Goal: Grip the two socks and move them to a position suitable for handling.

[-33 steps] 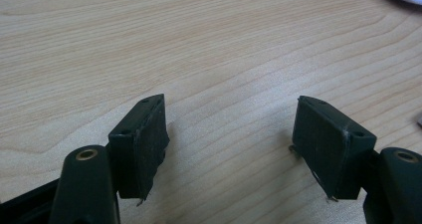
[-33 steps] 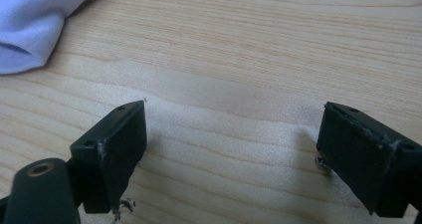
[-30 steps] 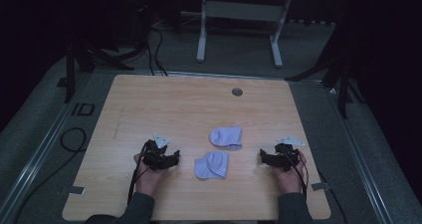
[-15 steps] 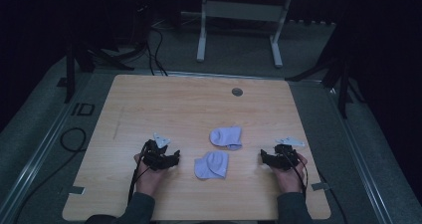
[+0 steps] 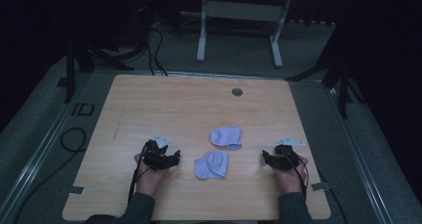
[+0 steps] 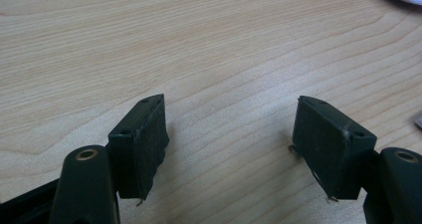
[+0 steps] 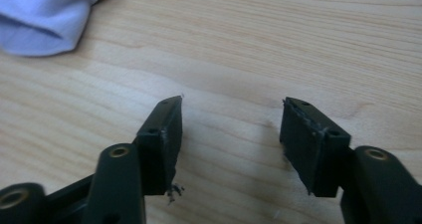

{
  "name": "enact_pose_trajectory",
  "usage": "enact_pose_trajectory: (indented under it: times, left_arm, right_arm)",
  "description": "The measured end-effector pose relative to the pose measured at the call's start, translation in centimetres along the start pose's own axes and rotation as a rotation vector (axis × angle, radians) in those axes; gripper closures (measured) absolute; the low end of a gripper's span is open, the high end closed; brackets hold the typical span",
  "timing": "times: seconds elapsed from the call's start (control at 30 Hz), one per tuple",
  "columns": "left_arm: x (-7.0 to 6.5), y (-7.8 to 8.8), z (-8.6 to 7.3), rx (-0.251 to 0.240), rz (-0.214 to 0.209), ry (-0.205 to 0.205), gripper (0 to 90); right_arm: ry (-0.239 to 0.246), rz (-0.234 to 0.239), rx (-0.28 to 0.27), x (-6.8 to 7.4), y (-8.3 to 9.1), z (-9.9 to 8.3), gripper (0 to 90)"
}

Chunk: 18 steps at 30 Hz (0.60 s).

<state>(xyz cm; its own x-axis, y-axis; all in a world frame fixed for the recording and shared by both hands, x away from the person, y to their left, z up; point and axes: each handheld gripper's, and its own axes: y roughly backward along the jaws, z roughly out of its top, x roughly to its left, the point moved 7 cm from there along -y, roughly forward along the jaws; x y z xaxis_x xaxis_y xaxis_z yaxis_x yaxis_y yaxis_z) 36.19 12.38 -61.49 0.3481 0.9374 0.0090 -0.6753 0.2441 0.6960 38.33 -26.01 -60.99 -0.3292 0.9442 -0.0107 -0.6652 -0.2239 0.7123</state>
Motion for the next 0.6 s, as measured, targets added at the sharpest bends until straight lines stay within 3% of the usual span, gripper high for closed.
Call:
enact_pose_trajectory:
  times: [0.37,0.6]
  left_arm:
    - [0.0,0.0,0.0,-0.001,-0.004,-0.004,30.0]
    - [0.0,0.0,0.0,-0.002,-0.004,-0.004,30.1]
  right_arm:
    - [0.167,0.055,0.052,2.6,0.8,0.6,50.0]
    - [0.243,0.103,0.073,3.5,1.6,1.2,52.0]
